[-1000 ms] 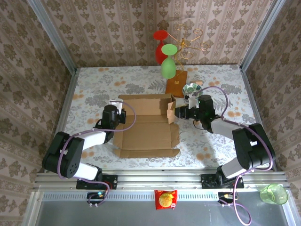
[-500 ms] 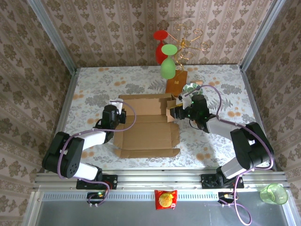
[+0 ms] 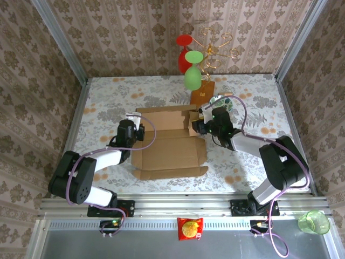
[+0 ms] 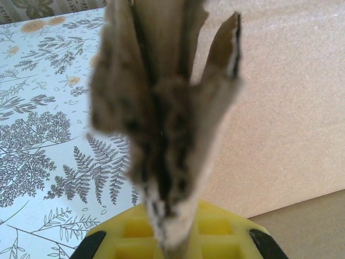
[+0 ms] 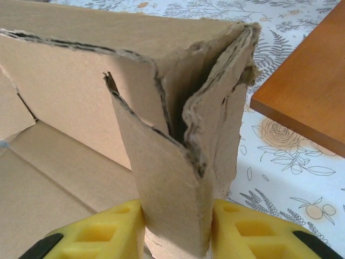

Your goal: Fold the paper box

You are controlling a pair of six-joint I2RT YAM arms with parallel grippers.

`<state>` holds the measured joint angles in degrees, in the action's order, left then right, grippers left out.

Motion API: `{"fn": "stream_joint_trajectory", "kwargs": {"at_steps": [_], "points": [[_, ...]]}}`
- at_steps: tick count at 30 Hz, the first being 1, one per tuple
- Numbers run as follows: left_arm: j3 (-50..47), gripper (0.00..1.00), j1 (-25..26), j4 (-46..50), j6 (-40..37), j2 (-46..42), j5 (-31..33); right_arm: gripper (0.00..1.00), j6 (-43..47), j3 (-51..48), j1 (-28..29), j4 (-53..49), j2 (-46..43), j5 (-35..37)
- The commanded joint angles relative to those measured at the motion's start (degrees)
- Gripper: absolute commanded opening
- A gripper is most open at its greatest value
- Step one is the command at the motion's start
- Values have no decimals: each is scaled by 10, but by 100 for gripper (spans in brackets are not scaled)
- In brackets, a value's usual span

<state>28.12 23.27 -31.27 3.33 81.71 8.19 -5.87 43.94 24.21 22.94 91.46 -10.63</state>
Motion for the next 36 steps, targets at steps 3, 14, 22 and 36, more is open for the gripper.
{"fn": "stream_joint_trajectory", "kwargs": {"at_steps": [3, 14, 22, 36], "points": [[18, 0, 10, 10, -20, 10, -5, 32, 16, 30, 25, -15, 31, 72], [21, 0, 11, 12, -21, 15, -11, 23, 21, 44, 57, -3, 59, 148], [22, 0, 12, 11, -22, 16, -19, 9, 27, 38, 68, 25, 72, 163], [26, 0, 19, 21, -21, 13, -14, 0, 6, -1, 143, 67, 64, 412]]}}
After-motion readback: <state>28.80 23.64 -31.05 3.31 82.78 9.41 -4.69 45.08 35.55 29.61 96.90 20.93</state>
